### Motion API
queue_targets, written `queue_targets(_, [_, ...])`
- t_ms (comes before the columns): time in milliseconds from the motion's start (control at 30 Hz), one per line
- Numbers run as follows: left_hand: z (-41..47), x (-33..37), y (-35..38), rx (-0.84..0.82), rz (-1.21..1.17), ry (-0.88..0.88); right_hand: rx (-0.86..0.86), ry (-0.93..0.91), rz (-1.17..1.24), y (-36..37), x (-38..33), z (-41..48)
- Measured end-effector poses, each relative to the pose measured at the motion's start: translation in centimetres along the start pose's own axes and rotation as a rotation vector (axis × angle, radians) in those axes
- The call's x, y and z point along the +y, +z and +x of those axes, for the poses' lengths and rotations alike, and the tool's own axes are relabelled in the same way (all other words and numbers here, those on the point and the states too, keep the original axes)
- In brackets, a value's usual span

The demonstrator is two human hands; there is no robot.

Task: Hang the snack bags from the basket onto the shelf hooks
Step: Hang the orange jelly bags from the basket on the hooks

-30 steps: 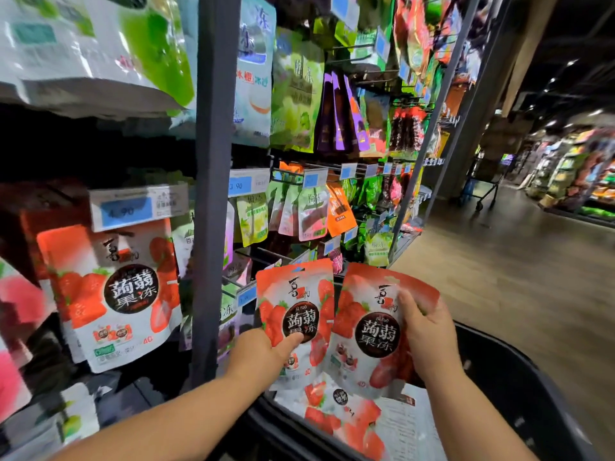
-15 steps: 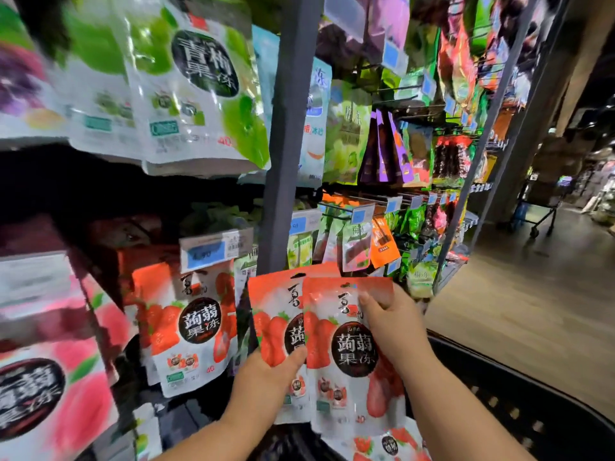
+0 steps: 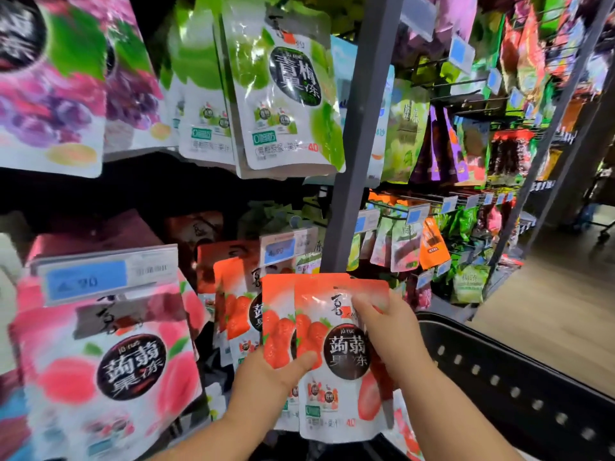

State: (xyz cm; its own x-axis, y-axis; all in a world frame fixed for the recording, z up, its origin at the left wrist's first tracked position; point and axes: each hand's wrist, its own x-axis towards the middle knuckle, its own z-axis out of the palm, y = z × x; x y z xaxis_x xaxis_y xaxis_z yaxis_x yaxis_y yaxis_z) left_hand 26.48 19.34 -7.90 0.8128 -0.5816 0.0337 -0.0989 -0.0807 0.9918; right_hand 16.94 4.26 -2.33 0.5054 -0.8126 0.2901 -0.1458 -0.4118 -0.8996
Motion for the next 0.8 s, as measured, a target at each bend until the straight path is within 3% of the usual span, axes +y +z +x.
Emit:
queue_targets(133, [-0.1,-0.1,-0.8,0.033,0.005,-0.003,-0.126,0.103,0.181,0.3,1.5,-0.8])
queue_targets(367, [0.5,-1.2,-2.0,0.086,-0.017,-0.013,-0.615,0.244,0.435,0.7,5.1,-4.0])
queue_targets(633, [1.0,-1.3,-3.3,0.125,0.029,0.049,-0.443,0.260,0.471,1.4,6.3,-5.0])
queue_targets(800, [2.0,-1.3,-3.8,0.194,-0.023,0.098,-0.447,0.260,0.439,-0.1,6.3,-5.0])
